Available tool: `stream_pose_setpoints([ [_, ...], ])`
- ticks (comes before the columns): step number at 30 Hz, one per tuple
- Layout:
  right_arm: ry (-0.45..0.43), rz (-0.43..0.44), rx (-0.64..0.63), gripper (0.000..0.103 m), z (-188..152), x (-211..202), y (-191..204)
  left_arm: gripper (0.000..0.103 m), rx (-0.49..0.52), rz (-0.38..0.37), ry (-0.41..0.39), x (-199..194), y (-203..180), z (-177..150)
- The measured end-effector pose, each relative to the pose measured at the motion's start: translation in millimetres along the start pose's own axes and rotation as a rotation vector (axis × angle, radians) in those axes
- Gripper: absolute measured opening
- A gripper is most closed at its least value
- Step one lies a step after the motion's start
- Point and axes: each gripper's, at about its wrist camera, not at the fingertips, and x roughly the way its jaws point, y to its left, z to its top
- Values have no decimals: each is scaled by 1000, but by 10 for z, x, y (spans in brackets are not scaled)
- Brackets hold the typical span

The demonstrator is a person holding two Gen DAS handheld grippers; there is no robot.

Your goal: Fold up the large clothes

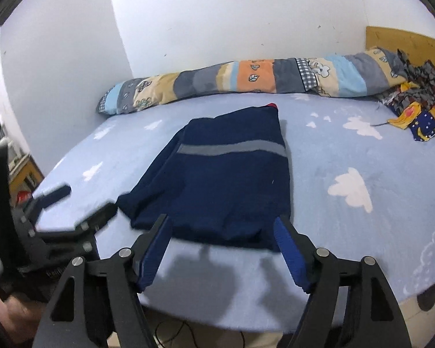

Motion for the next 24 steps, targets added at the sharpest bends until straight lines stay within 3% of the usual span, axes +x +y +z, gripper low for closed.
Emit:
stream_pose_setpoints([
  [4,-30,-15,-53,77,-29,-228,178,103,-2,5,-50,-169,56,-59],
  [6,-53,-54,-106,88,-61,-271,223,103,-32,-22,-35,-184,89,-71],
  [8,-56,-92,-138,89,-133,-216,219,103,-50,-30,-24,-176,98,-86],
  [16,-29,-43,41,89,-188,98,-46,103,-55,-33,16,114,-18,-146],
  [21,-1,-53,30,89,-200,241,-9,103,-45,-51,46,282,-106,-159],
  [24,-5,-41,37,89,-196,262,21,103,-39,-55,126,410,-120,-136],
])
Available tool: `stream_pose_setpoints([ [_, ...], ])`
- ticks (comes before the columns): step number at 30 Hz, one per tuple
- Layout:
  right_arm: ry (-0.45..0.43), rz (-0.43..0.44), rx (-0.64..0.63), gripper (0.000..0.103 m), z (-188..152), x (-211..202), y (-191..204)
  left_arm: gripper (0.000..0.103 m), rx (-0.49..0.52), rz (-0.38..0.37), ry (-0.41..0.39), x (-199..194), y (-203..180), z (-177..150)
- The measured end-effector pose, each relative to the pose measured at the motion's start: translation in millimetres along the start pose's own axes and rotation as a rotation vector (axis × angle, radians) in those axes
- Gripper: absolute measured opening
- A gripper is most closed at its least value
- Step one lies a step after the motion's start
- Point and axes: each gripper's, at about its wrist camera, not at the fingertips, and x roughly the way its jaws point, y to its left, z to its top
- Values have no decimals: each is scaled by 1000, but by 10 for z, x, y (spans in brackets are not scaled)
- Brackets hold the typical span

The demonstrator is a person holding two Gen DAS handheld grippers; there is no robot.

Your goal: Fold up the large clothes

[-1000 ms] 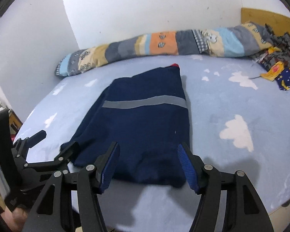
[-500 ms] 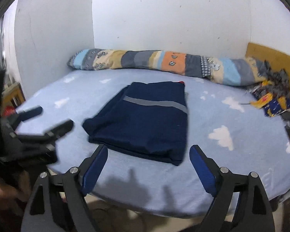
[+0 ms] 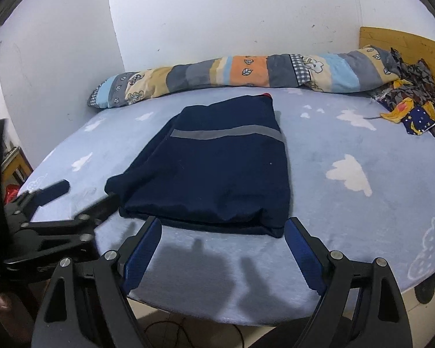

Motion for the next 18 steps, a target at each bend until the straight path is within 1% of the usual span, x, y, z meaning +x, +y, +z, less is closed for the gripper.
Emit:
stream_pose_setpoints([
  [2,3,-7,1,89,19,14,14,103,-3,7,46,55,12,13],
  [4,21,-17,-12,89,55,48,30,103,-18,13,58,60,53,24],
  [6,22,-43,-31,89,87,56,39,103,-28,31,79,62,87,37],
  [9,27,-49,-38,89,97,76,30,103,-24,81,76,15,132,30],
  [12,49,-70,-53,89,51,143,47,103,-8,102,72,-11,158,1],
  [14,45,-82,-68,89,50,149,62,103,-11,103,79,-14,175,-15],
  [18,31,-92,-87,89,40,125,90,103,-6,117,66,-29,192,-6],
])
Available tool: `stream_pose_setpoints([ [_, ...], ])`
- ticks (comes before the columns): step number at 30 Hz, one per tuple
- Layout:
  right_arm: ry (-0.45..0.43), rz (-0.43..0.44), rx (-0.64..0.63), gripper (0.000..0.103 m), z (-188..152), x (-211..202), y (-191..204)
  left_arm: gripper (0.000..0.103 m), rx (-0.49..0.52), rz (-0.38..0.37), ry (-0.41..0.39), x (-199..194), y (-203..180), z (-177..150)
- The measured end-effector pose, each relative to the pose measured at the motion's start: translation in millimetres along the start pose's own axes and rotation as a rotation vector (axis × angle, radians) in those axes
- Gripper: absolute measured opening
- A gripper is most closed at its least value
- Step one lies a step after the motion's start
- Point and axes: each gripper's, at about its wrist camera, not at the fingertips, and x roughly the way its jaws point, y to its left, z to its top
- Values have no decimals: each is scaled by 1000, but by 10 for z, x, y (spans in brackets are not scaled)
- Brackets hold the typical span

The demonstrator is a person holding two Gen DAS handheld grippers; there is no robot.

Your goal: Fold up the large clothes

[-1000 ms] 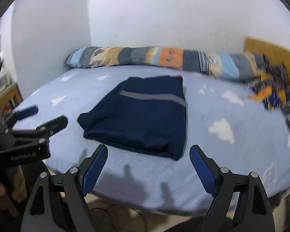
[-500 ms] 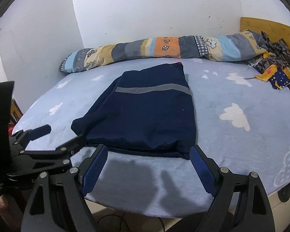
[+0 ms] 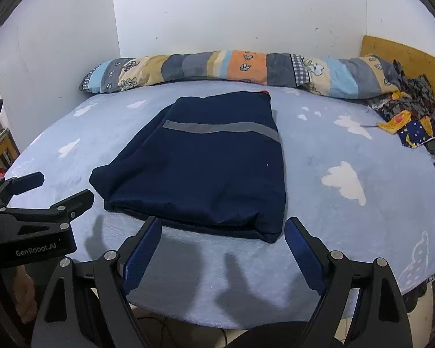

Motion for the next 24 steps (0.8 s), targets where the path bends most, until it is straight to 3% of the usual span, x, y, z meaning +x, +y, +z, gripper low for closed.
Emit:
stream_pose_setpoints([
  [24,-3,-88,-46,89,0,-198,8,103,35,34,-37,-89,45,-5],
])
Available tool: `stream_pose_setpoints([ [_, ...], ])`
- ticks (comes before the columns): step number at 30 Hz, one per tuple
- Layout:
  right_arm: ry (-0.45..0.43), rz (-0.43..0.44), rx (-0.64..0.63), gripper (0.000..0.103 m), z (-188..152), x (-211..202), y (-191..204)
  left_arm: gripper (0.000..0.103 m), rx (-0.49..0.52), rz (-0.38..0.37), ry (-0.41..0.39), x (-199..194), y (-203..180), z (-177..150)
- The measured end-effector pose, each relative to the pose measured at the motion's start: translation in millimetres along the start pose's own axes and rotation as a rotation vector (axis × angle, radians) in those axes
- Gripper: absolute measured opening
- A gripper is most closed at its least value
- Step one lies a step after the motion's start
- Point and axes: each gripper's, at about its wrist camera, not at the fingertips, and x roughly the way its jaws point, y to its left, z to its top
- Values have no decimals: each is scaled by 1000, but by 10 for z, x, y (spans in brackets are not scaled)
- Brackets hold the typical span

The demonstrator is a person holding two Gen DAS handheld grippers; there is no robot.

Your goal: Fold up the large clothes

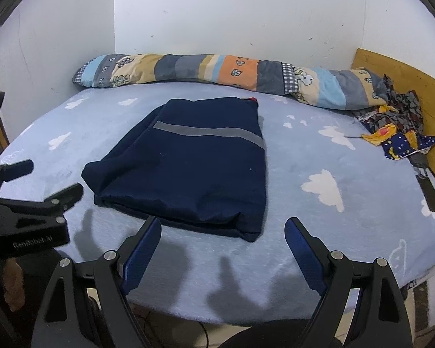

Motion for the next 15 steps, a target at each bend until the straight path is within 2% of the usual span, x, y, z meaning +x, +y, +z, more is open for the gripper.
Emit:
stream_pose_setpoints([
  [9,-19,-16,-6,89,-106,-258,-14,103,-42,32,-49,-186,258,10],
  [15,-65,5,30,89,60,-448,-126,103,-29,53,-75,-287,305,15],
])
